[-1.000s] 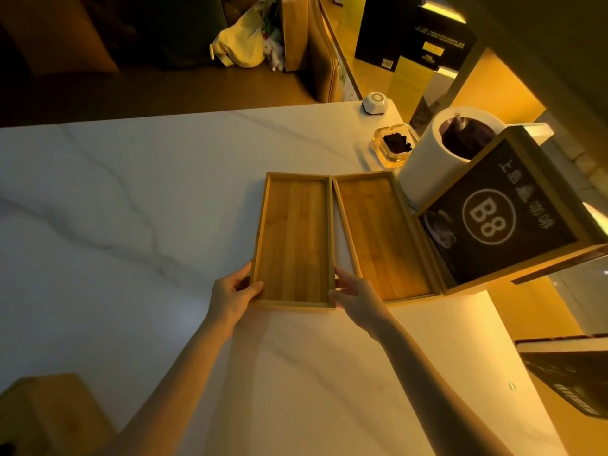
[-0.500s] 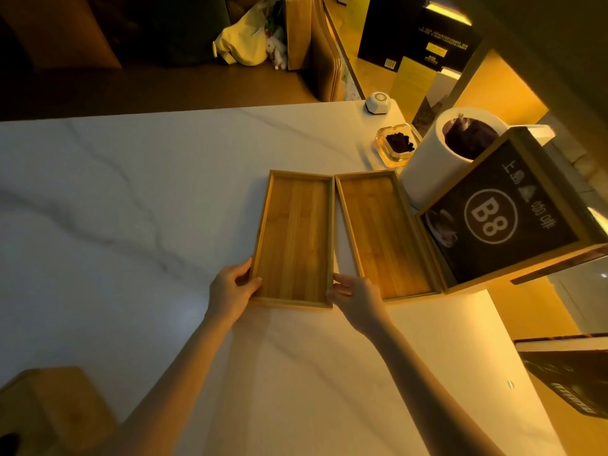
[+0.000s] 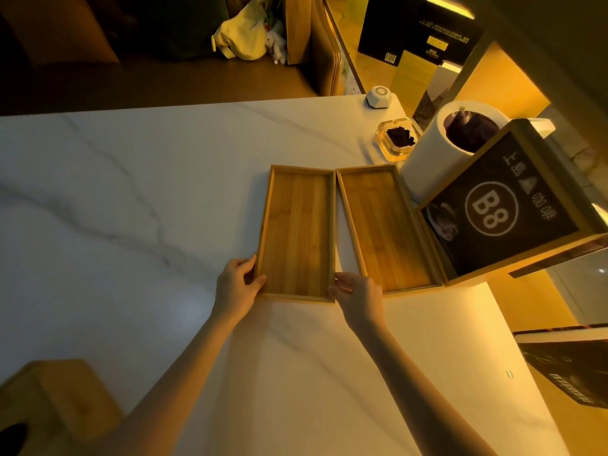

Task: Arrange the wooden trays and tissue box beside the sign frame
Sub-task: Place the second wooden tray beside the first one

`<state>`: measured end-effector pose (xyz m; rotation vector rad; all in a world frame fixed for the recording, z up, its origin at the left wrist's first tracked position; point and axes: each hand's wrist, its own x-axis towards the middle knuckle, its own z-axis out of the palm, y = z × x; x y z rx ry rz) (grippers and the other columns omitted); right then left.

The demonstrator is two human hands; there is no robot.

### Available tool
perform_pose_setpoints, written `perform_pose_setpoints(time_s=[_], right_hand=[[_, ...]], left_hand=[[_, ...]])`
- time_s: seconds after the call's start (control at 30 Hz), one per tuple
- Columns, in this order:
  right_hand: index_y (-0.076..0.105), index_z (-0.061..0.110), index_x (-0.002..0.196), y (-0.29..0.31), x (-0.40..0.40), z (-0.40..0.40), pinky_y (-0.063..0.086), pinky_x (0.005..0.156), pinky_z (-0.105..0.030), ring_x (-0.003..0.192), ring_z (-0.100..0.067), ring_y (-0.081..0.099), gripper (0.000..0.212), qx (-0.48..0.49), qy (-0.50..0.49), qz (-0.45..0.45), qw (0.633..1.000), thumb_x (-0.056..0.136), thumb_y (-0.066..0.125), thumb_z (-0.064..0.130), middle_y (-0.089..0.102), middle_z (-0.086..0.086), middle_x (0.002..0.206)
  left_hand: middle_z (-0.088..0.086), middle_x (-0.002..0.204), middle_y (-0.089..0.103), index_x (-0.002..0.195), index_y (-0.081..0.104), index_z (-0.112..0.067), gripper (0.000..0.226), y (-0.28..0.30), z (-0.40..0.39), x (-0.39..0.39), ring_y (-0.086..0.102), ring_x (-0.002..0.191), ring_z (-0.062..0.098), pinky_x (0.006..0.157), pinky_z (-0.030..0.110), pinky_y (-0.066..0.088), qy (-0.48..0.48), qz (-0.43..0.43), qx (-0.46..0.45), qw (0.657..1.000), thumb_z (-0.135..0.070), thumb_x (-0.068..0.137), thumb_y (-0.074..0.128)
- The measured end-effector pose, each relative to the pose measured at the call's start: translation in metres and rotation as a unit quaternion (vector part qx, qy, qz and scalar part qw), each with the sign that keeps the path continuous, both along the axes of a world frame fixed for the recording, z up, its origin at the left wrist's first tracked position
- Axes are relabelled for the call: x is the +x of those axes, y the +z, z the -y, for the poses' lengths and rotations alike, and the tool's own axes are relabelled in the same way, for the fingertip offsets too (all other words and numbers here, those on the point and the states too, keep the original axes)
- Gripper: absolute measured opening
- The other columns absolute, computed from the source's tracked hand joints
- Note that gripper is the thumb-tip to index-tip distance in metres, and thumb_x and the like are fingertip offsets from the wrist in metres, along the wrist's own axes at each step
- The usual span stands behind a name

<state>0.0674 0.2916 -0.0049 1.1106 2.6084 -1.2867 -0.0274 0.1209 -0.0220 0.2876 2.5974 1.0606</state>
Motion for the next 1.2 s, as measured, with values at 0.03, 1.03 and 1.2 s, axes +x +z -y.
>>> perform_pose_setpoints(time_s=[0.03, 1.03, 1.2], right_hand=[[0.06, 0.005, 0.116, 0.0, 0.0, 0.001, 0.049, 0.088, -0.033, 0.103, -0.025, 0.061, 0.031, 0.004, 0.0, 0.0, 1.0, 0.086, 0.059, 0.011, 0.066, -0.011, 0.114], [0.002, 0.019, 0.138, -0.034, 0.065, 0.024, -0.021, 0.106, -0.028, 0.137, -0.022, -0.009, 0.068, 0.259, 0.217, 0.04, 0.94, 0.083, -0.011, 0.058, 0.0, 0.003, 0.147], [0.011, 0.016, 0.138, -0.036, 0.066, 0.022, -0.015, 0.107, -0.029, 0.138, -0.025, 0.003, 0.062, 0.286, 0.21, 0.035, 0.934, 0.09, -0.002, 0.053, 0.01, 0.0, 0.147]], left_hand=[[0.022, 0.113, 0.055, 0.127, 0.043, -0.003, 0.049, 0.001, 0.001, 0.001, 0.055, 0.1, 0.03, 0.085, 0.026, 0.039, -0.005, -0.003, 0.002, 1.0, -0.012, 0.082, 0.06], [-0.002, 0.145, -0.01, 0.133, -0.008, -0.021, 0.078, -0.025, 0.008, 0.081, -0.006, 0.137, 0.013, 0.111, 0.031, 0.002, -0.174, -0.088, -0.114, 0.974, -0.069, 0.072, -0.012], [-0.002, 0.145, -0.008, 0.134, -0.005, -0.02, 0.078, -0.026, 0.006, 0.082, -0.003, 0.136, 0.014, 0.111, 0.032, 0.006, -0.168, -0.088, -0.106, 0.976, -0.069, 0.074, -0.009]])
